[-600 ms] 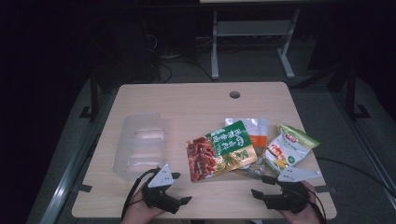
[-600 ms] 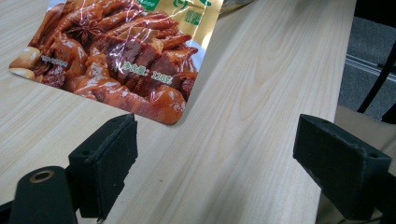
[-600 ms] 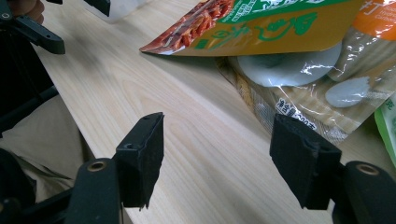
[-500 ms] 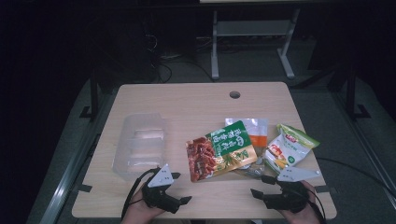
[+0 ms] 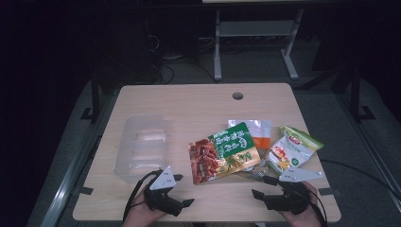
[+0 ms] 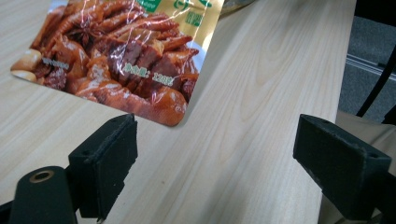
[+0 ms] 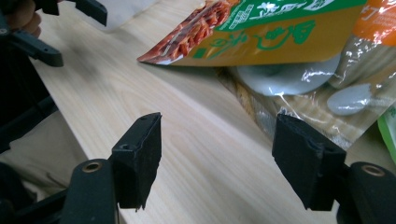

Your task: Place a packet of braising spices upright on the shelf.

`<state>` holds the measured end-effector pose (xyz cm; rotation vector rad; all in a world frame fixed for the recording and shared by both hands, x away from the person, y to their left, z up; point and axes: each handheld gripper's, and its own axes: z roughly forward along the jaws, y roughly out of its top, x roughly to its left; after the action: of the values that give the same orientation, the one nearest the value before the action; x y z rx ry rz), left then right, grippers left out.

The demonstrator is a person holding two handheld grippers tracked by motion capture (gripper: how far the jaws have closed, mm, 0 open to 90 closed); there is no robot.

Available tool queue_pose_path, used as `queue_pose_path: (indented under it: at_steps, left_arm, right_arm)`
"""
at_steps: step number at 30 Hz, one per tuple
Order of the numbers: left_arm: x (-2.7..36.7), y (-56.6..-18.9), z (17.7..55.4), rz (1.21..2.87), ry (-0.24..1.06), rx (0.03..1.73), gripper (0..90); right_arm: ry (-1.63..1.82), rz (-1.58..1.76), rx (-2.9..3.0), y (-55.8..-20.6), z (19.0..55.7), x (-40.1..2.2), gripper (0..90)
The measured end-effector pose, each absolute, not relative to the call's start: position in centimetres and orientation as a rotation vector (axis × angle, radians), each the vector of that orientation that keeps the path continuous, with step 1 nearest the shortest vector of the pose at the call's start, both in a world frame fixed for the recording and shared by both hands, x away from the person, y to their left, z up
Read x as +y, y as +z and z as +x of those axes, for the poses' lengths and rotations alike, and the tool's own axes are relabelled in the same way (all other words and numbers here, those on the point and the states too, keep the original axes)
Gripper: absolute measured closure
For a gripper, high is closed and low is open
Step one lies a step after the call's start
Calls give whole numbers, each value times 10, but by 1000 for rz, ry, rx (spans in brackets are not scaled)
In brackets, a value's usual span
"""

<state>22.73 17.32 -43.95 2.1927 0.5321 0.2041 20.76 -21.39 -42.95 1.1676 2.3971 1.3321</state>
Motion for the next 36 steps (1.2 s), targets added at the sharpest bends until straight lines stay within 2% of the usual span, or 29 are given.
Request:
queue_pose_path:
  at_steps: [20,25,30,33,36]
  left_arm:
    - [172,-439,228,2168,186,542,134]
    - [173,-438,229,2168,190,544,134]
    - [174,-437,230,2156,188,555,134]
    - [175,-437,230,2153,186,555,136]
    - [174,-436,230,2152,183,554,139]
  right_arm:
    - [1334,1420,2402,-431,273,-200,347]
    - [1392,1482,2371,-436,291,-194,405]
    - [1394,1484,2376,-436,298,-185,531]
    - [1390,1494,2374,-437,301,-183,570]
    - [1376,1507,2377,-439,302,-183,665]
